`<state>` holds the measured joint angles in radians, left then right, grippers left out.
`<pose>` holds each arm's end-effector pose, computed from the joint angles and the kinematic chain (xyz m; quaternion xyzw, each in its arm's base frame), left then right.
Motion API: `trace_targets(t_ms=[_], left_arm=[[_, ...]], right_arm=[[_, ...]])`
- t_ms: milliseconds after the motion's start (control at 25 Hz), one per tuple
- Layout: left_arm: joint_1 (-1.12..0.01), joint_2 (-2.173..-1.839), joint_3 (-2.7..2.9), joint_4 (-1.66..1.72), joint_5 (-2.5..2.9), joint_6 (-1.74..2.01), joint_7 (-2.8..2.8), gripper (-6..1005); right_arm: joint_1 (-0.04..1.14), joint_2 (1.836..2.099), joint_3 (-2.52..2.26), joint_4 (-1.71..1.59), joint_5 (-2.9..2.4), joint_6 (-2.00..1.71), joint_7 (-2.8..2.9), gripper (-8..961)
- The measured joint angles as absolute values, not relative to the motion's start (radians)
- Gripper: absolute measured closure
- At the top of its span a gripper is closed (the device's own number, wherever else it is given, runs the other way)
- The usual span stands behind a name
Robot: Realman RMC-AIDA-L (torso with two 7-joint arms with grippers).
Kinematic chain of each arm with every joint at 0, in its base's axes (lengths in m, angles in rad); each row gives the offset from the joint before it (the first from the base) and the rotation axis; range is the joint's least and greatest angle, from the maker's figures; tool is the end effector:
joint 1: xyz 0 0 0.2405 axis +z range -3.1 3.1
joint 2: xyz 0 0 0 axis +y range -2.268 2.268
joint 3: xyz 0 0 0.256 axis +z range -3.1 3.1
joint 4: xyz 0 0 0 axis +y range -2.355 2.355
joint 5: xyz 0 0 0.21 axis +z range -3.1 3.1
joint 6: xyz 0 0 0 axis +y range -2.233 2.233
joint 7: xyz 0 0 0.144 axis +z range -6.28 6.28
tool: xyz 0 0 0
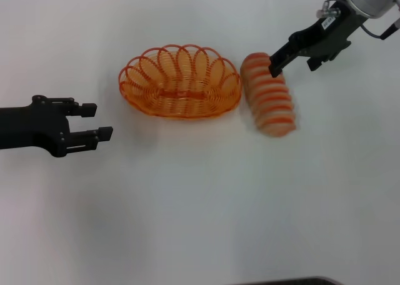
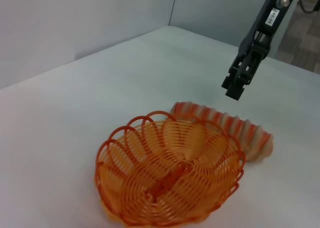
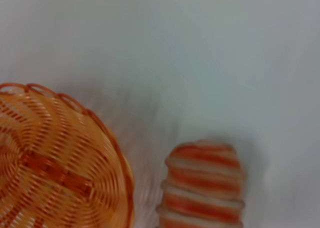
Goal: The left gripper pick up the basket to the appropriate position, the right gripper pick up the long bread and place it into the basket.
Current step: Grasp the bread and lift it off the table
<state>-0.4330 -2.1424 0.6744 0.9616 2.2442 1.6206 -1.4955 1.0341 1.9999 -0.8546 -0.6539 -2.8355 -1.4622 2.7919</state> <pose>-0.2829 0.3066 0.0159 -0.9567 -0.2250 -0.1238 0.1368 0.1949 0.4257 0.0126 -0.7847 0.5742 -0.1487 0.1800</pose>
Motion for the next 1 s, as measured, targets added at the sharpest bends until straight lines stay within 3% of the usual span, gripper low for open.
trace_targets(t_ms=[480,1000], left_arm=[[-0.444,-2.140,0.670,0.955,2.244,1.612,-1.493,402],[-0.454,-2.140,0.673,0.943,2.244,1.604,-1.495,404]], right_arm=[[1.089,2.031,-0.874,-0.561,-2.839,-1.383,2.804,59],[1.092,2.033,-0.881,-0.515,-2.839,-1.368,2.816,61]])
